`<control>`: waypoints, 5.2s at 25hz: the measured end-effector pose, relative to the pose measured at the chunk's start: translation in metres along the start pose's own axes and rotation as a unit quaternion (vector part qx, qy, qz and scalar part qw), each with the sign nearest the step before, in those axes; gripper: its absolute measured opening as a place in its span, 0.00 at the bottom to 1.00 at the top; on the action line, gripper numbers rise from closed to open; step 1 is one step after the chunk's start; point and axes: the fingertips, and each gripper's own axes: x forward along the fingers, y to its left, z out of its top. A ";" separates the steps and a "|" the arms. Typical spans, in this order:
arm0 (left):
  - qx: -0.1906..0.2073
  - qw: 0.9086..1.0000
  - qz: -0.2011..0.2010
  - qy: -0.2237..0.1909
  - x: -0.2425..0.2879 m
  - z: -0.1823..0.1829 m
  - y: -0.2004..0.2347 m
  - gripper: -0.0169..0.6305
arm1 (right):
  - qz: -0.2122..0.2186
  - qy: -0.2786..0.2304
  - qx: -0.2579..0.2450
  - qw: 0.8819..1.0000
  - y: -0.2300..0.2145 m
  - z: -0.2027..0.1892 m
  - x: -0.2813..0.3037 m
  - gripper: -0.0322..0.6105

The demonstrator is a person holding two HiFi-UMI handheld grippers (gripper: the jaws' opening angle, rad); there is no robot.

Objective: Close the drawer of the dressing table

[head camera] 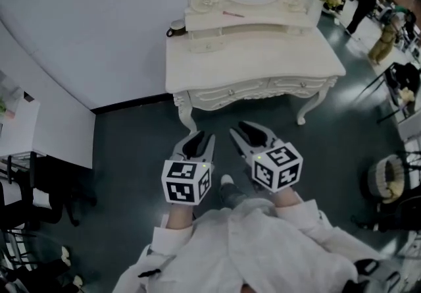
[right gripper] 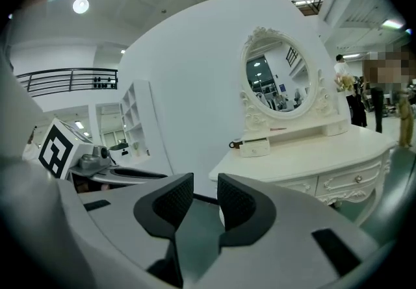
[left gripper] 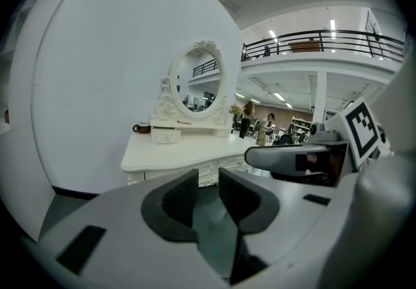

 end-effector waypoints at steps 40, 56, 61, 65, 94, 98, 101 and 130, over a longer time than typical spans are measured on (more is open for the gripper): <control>0.002 1.000 -0.009 0.030 0.175 0.087 0.079 0.16 | 0.015 0.017 0.028 0.999 -0.130 0.061 0.137 0.20; 0.026 0.998 -0.047 0.030 0.264 0.158 0.166 0.16 | -0.026 0.012 0.017 0.999 -0.187 0.120 0.247 0.20; 0.032 0.998 -0.054 0.032 0.292 0.173 0.194 0.16 | -0.037 0.008 0.020 0.999 -0.204 0.135 0.285 0.20; 0.031 0.997 -0.055 0.032 0.311 0.186 0.221 0.16 | -0.044 0.010 0.024 0.999 -0.211 0.143 0.313 0.20; 0.012 0.995 -0.074 0.067 0.348 0.177 0.275 0.18 | -0.048 0.049 0.029 0.997 -0.231 0.143 0.377 0.20; 0.008 0.995 -0.069 0.071 0.353 0.174 0.272 0.20 | -0.040 0.060 0.026 0.997 -0.236 0.140 0.377 0.20; 0.005 0.995 -0.065 0.076 0.356 0.170 0.269 0.22 | -0.033 0.068 0.025 0.997 -0.240 0.138 0.377 0.20; 0.029 0.994 0.000 0.107 0.379 0.139 0.288 0.34 | -0.011 0.137 0.011 0.991 -0.292 0.099 0.370 0.21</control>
